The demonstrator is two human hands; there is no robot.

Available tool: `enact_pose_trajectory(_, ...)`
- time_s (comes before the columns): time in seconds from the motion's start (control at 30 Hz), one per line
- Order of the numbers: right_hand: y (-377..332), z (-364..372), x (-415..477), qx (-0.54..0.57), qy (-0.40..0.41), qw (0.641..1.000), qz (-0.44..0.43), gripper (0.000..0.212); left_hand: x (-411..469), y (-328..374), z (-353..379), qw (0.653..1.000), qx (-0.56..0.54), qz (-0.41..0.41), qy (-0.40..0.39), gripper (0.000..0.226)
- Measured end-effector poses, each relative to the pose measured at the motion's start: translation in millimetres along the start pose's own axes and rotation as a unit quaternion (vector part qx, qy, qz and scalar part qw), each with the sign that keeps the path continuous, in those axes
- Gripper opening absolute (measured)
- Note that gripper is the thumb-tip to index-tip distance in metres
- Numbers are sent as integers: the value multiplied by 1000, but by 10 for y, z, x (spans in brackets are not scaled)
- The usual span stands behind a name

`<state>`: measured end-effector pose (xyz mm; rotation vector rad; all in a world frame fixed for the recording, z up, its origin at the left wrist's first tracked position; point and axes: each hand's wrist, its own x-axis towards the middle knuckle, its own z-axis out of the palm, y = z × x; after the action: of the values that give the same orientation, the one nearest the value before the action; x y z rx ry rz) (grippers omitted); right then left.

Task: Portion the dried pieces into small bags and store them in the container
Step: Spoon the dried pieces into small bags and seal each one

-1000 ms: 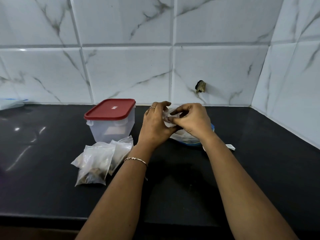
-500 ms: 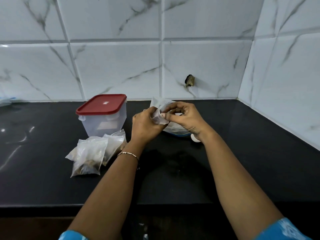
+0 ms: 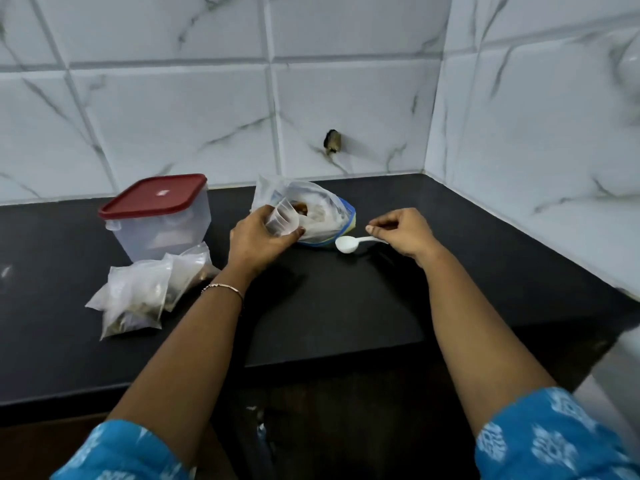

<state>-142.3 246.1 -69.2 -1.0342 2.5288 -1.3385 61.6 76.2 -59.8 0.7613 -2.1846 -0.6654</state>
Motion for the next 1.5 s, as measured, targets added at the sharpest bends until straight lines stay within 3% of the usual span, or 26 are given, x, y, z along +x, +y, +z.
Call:
enact_pose_trajectory(0.17, -55, -10, -78, -20, -44, 999, 9, 20, 49, -69, 51, 999, 45, 8, 19, 48)
enact_pose_trajectory(0.3, -107, -117, -112, 35, -105, 994, -12, 21, 144, -160, 44, 996, 35, -54, 67, 55)
enact_pose_trajectory(0.4, -216, -205, -84, 158, -80, 984, -21, 14, 182, -182, 3, 990, -5, -104, 95, 52)
enact_pose_trajectory(0.47, -348, -191, 24, 172, -39, 984, -42, 12, 215, -182, 4, 985, -54, -127, 100, 54)
enact_pose_trajectory(0.53, -547, -102, 166, 124, -20, 989, -83, 6, 271, -219, 39, 979, -106, -142, 101, 62)
enact_pose_trajectory(0.6, -764, 52, 310, 51, -42, 990, -126, 14, 337, -277, 70, 970, -155, -162, 98, 64)
enact_pose_trajectory(0.73, -1009, 447, 547, -152, -69, 967, -190, 25, 444, -248, 19, 944, -226, -221, 96, 37)
enact_pose_trajectory(0.8, -1031, 604, 618, -228, -53, 947, -220, 28, 538, -273, 26, 936, -248, -230, 97, 25)
enact_pose_trajectory(0.87, -1030, 708, 664, -297, -26, 919, -258, 30, 606, -291, 58, 935, -256, -233, 80, 28)
enact_pose_trajectory(1.03, -1029, 856, 740, -435, 15, 831, -347, 26, 667, -411, 193, 968, -127, -216, 18, 34)
enact_pose_trajectory(1.13, -1045, 943, 811, -472, 11, 799, -371, 22, 692, -441, 183, 973, -109, -204, -3, 37)
enact_pose_trajectory(1.23, -1038, 1058, 868, -457, 18, 807, -372, 19, 692, -471, 175, 976, -98, -195, -18, 43)
enact_pose_trajectory(1.4, -935, 1048, 971, -322, -7, 889, -326, 26, 692, -516, 197, 975, -105, -193, -10, 41)
enact_pose_trajectory(1.5, -899, 932, 1009, -297, -50, 902, -309, 30, 692, -518, 199, 975, -105, -194, -8, 48)
